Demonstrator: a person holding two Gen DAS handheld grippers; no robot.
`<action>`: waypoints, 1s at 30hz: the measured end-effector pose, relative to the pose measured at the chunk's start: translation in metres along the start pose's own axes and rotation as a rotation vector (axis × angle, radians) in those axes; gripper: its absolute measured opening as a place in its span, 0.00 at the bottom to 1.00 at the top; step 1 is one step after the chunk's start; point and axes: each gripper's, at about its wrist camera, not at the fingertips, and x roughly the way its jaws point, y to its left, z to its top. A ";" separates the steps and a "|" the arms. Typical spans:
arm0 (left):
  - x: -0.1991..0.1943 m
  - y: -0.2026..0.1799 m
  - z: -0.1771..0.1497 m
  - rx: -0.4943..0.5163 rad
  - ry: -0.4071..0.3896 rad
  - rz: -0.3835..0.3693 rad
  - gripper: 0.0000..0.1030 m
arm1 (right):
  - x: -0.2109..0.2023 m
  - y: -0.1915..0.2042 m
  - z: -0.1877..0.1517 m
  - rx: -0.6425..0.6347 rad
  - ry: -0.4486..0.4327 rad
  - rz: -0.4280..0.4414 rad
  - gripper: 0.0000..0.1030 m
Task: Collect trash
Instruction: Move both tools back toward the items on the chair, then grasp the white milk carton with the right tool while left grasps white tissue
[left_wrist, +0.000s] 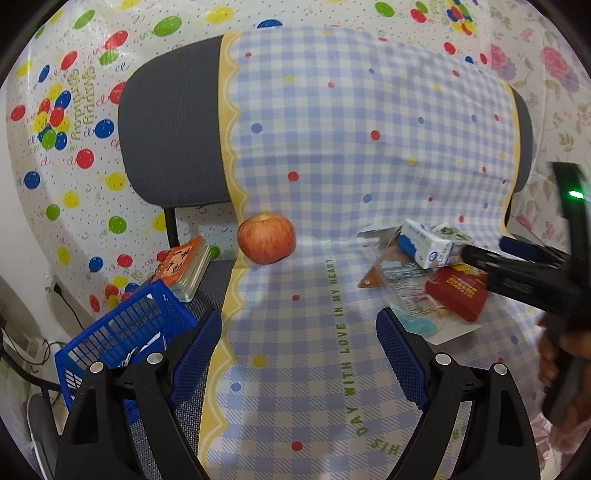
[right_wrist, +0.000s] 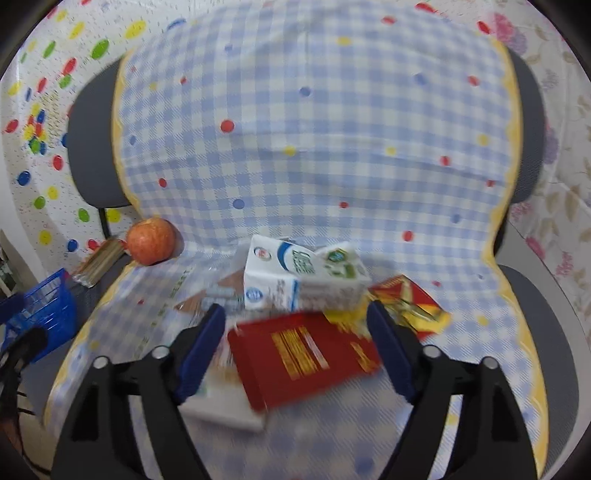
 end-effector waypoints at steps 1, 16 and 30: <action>0.002 0.002 -0.001 -0.004 0.005 0.004 0.83 | 0.006 0.003 0.001 0.000 0.007 -0.010 0.81; -0.003 0.023 -0.010 -0.062 0.040 0.058 0.83 | 0.039 -0.015 0.003 -0.023 0.110 -0.250 0.70; -0.003 -0.002 0.011 0.030 0.015 0.056 0.83 | -0.011 -0.082 -0.012 0.069 0.085 -0.163 0.62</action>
